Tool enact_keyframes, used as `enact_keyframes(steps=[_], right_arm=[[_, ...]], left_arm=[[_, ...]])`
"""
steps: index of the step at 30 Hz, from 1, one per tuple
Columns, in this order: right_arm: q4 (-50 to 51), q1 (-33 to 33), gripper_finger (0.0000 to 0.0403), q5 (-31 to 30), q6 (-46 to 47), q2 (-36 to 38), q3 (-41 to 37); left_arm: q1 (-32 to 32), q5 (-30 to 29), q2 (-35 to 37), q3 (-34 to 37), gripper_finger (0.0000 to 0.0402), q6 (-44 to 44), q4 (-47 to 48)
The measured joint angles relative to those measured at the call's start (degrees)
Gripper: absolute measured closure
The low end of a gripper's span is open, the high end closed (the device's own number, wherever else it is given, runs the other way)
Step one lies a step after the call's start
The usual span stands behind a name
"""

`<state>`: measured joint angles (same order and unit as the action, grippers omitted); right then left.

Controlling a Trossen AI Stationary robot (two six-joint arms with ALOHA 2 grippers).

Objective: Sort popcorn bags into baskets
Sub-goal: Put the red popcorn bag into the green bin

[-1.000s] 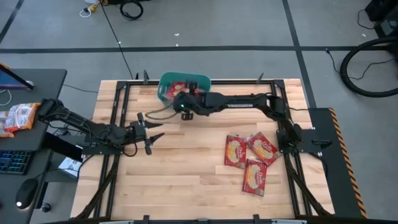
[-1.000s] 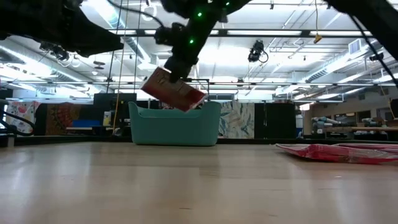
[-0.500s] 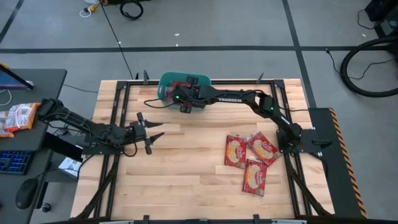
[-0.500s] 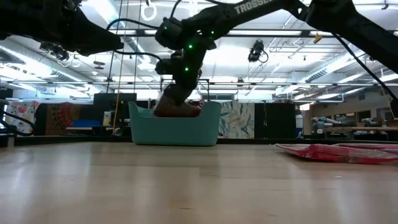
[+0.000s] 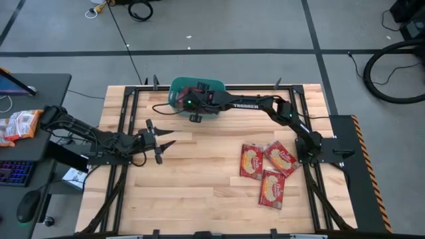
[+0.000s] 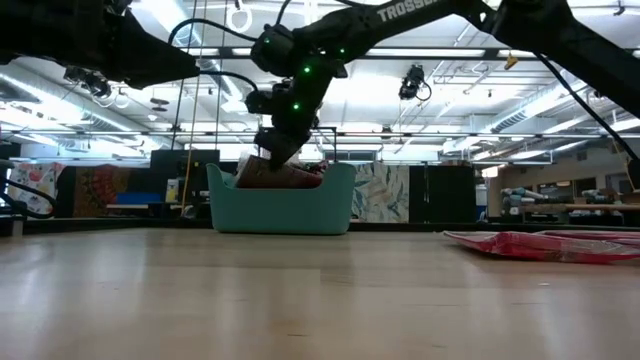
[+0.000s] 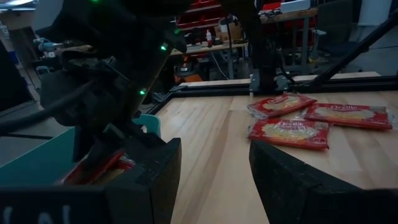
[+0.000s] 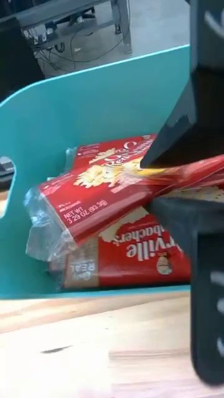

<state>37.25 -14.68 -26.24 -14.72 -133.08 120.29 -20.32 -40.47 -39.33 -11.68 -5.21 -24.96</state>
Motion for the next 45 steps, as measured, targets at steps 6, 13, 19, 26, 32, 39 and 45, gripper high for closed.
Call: enact_keyframes(steps=[6, 13, 19, 26, 32, 39, 45], right_arm=[[-4.5, -1.6, 0.0262, 14.7, 1.1, 0.0, 0.0], [-2.7, -1.8, 0.0258, 11.9, 0.9, 1.5, 0.0], [5.3, -1.0, 0.0258, 16.0, 1.3, 5.1, 0.0], [19.0, 2.8, 0.0258, 17.0, 8.2, 10.1, 0.0], [29.9, 7.7, 0.0259, 14.2, 11.8, 11.4, -0.1], [36.8, 13.1, 0.0259, 10.8, 17.0, 11.7, -1.9], [39.3, 17.2, 0.0259, 12.5, 20.8, 11.7, -7.8]], left_arm=[[0.0, 0.0, 0.0, 0.0, 0.0208, 0.0, 0.0], [0.0, 0.0, 0.0, 0.0, 0.0208, -0.5, 0.0], [0.0, 0.0, 0.0, 0.0, 0.0208, -0.4, 0.9], [0.0, 0.0, 0.0, 0.0, 0.0208, -0.5, 1.6], [0.0, 0.0, 0.0, 0.0, 0.0208, -0.5, 2.0], [0.0, 0.0, 0.0, 0.0, 0.0208, -0.1, 2.8], [0.0, 0.0, 0.0, 0.0, 0.0208, 0.0, 3.4]])
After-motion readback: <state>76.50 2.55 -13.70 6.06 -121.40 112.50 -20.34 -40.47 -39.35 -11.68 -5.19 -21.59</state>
